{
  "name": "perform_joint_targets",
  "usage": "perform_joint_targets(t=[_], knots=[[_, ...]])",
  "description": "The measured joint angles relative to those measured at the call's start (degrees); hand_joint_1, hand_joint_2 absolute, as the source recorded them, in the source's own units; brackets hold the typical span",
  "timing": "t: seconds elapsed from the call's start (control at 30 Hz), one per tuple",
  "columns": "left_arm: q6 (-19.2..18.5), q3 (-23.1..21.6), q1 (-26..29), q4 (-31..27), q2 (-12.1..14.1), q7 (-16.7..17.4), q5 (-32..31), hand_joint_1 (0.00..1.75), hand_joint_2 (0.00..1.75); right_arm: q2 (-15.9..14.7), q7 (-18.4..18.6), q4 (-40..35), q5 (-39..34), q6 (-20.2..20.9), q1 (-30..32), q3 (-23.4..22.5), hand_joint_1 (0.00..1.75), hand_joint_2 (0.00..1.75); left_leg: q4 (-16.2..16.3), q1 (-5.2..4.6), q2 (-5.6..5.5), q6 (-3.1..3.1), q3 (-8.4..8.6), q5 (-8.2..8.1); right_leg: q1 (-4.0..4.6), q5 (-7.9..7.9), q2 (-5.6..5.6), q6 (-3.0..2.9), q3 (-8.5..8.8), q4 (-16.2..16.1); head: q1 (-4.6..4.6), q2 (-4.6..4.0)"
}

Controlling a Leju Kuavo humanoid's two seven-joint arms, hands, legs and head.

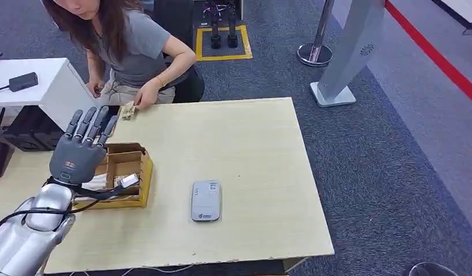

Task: Pass the card to the sensor for recognition and then transmit it.

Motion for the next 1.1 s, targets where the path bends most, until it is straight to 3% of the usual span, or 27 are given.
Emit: perform_joint_targets(t=[0.13, 0.37, 0.63, 1.1], knots=[[-4.6, 3.0, 3.0, -3.3, -1.2, -4.2, 1.4, 0.00, 1.75, 0.0, 0.4, 0.0, 0.0, 0.0, 0.1, -0.8, 0.00, 1.75, 0.0, 0.00, -0.01, 0.00, 0.00, 0.00, 0.00, 0.00, -0.02, 0.00, 0.00, 0.0, -0.02, 0.00], [-10.2, 3.4, 6.5, -7.5, -2.2, -4.3, 3.0, 0.00, 1.75, 0.1, 0.5, 0.0, 0.4, -0.2, 0.3, -1.7, 0.00, 1.75, 0.0, 0.01, -0.03, 0.00, -0.02, 0.00, 0.01, 0.00, -0.06, 0.00, 0.00, 0.0, -0.02, 0.00], [-15.5, 3.4, 6.8, -9.9, -3.1, -6.5, 10.4, 0.00, 1.75, 0.1, 0.5, 0.0, 1.1, -0.5, 0.4, -2.5, 0.00, 1.75, 0.0, 0.01, -0.03, 0.00, -0.02, 0.00, 0.00, 0.00, -0.06, 0.00, 0.01, 0.0, -0.02, 0.00], [-18.9, 3.1, 10.5, -14.1, -4.2, -3.2, 10.7, 0.00, 1.75, 0.4, 1.2, 0.0, 1.1, -1.2, 0.7, -4.1, 0.00, 1.75, 0.0, 0.01, -0.03, 0.00, -0.02, 0.00, 0.01, 0.00, -0.06, 0.00, 0.00, 0.0, 0.00, 0.00]])
